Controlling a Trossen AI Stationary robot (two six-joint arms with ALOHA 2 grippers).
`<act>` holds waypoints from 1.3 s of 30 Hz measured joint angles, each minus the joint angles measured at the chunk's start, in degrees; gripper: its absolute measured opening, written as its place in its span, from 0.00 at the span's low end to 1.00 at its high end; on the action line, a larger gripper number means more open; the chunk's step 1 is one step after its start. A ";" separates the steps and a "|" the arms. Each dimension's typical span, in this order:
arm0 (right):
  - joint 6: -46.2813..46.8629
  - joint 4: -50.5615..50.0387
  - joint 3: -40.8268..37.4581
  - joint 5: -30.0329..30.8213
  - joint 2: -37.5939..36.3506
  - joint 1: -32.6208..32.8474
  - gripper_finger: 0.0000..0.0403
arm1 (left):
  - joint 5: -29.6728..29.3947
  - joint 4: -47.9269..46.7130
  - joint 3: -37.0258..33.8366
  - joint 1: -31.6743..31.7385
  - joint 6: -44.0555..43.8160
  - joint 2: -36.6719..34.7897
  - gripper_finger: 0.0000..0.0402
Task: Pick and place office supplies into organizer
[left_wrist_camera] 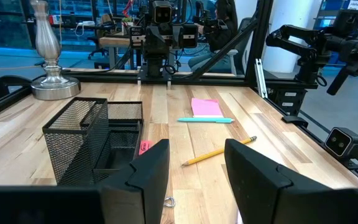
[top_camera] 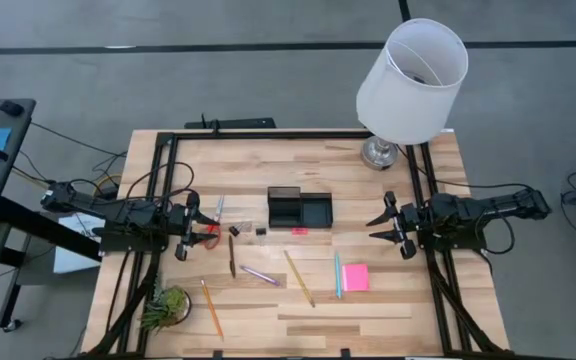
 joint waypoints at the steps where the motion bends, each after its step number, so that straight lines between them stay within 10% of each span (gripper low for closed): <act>1: -0.01 0.00 0.00 -0.01 -0.01 0.00 0.32 | -0.01 0.01 0.00 0.01 -0.01 0.01 0.37; 23: 0.00 0.00 -0.01 -0.01 -0.02 0.00 0.32 | -2.45 2.08 -0.17 0.01 4.16 0.01 0.37; 39: -1.50 -0.14 0.00 1.37 -0.01 -0.33 0.32 | -2.55 3.75 -0.15 0.01 -9.88 0.01 0.37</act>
